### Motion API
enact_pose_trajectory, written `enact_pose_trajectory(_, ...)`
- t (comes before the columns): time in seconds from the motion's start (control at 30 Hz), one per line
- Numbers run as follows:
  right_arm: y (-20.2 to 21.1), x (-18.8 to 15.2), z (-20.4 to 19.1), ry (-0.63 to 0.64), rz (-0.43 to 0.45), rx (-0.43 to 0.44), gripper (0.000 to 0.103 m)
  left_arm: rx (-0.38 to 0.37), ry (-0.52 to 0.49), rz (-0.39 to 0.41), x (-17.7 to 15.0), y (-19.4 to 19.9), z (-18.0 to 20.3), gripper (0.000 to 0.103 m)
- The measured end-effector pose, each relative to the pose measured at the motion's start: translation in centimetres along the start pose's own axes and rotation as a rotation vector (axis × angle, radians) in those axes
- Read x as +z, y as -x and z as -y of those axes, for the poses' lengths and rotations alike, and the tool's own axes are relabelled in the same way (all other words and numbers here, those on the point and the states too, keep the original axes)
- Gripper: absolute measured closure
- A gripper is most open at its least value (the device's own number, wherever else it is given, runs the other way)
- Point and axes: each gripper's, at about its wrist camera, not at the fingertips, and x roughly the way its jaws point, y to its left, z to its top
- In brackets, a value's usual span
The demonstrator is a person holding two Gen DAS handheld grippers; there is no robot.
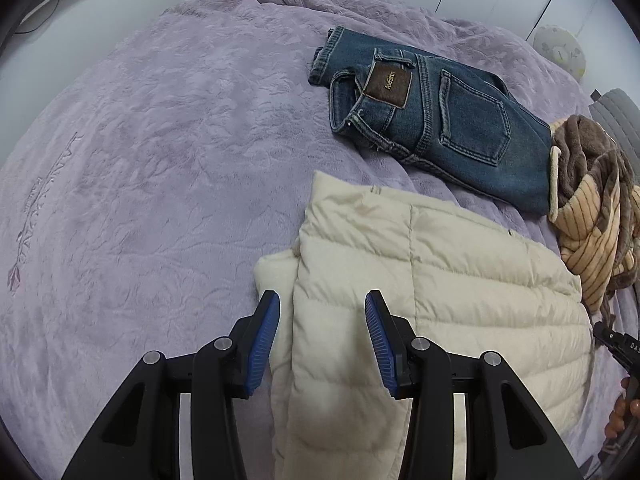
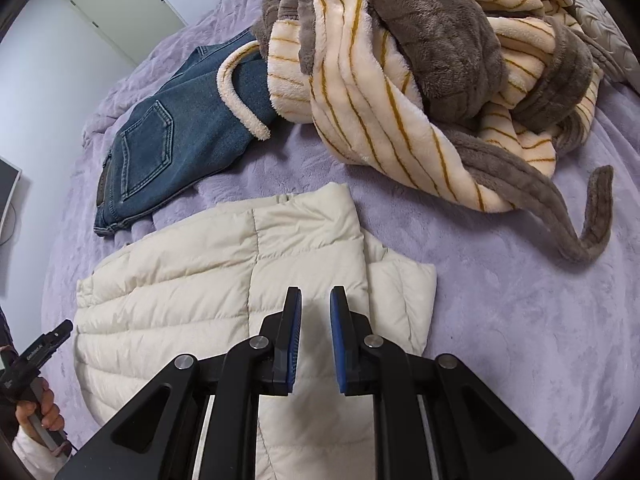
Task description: Fold large clothes
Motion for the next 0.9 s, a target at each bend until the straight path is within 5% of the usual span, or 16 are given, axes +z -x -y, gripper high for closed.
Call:
enact_pose_trajectory(0.23,2.1,-2.8,0.1,-0.028,-0.026,0.02,0.082,0.006,-0.034,-0.029,-3.6,2.1,0.7,0.056)
enact_pose_trajectory(0.3,2.7,-3.7,-0.1,-0.04,-0.029,0.024,0.065,-0.004,-0.023,-0.04,-4.7,2.8,0.6,0.056)
enact_pose_trajectory(0.37,3.4,-4.7,-0.2,-0.05,-0.026,0.024,0.056,-0.004,-0.014,-0.05,-5.9,3.4,0.4,0.04)
enact_pose_trajectory(0.4,3.7,-5.2,-0.3,-0.054,-0.026,0.026,0.056,0.002,-0.008,-0.045,-6.4,3.8,0.3,0.024)
enact_pose_trajectory(0.67,4.9,-10.6,-0.6,-0.108,-0.072,0.063,0.045,0.025,-0.02,-0.096,-10.4,4.7,-0.3,0.021)
enact_pose_trajectory(0.73,4.9,-11.8,-0.6,-0.127,-0.088,0.071,0.044,0.038,-0.016,-0.099,-11.2,4.7,-0.5,0.0)
enact_pose_trajectory(0.9,4.6,-14.1,-0.4,-0.163,-0.111,0.093,0.032,0.017,-0.009,-0.108,-12.8,4.5,-0.4,0.0)
